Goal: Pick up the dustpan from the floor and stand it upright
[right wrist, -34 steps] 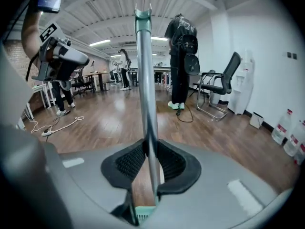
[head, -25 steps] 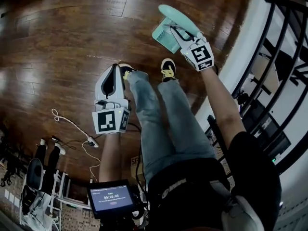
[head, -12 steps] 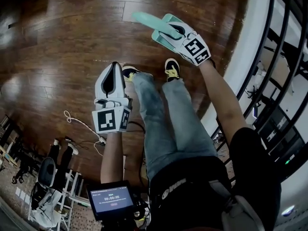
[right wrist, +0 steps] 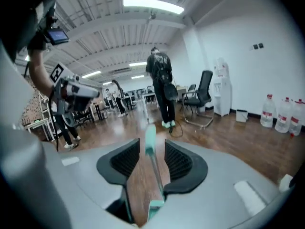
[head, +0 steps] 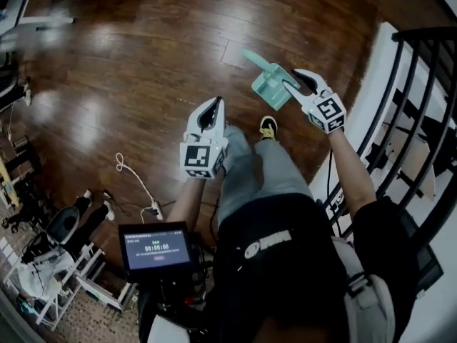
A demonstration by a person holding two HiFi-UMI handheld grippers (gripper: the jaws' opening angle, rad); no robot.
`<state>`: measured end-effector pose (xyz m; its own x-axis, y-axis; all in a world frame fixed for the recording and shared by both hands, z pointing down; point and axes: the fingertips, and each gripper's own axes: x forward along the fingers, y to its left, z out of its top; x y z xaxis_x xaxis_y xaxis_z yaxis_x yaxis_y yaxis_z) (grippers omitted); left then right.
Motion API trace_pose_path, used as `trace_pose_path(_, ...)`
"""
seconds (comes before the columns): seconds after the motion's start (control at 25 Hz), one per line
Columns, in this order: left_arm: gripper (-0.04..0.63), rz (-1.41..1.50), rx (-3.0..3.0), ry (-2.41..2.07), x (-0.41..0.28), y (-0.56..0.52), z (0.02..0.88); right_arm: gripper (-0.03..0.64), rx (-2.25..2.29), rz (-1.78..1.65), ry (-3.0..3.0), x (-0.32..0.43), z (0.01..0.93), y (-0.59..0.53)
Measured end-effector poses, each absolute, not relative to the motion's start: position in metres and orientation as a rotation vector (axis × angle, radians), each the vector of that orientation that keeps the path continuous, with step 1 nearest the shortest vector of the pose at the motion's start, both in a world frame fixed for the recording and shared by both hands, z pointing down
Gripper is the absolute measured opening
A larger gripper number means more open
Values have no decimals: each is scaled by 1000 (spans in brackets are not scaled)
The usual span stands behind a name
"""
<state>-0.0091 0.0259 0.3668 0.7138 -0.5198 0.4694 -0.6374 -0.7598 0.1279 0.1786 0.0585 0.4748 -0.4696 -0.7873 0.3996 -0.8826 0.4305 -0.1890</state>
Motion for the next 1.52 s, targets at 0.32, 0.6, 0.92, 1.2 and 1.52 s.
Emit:
trace_pose_path(0.32,19,290,2778,-1014,-28,26,184,119,1547,260,-2780,93,198,37)
trace_pose_path(0.6,19,238,2792,-1139,-34,-2,179,3,1429,265,-2803,35,209,7)
trace_pose_path(0.92,18,176,2784,-1173,-34,-11,167,3,1367,232,-2864,15,198,-1)
trace_pose_path(1.2,19,150,2762,-1206,-38,-16,163,3,1332,205,-2862,7,194,-7)
trace_pose_path(1.52,19,154,2786,-1201,-32,-17,160,3,1299,186,-2870,7,192,-8)
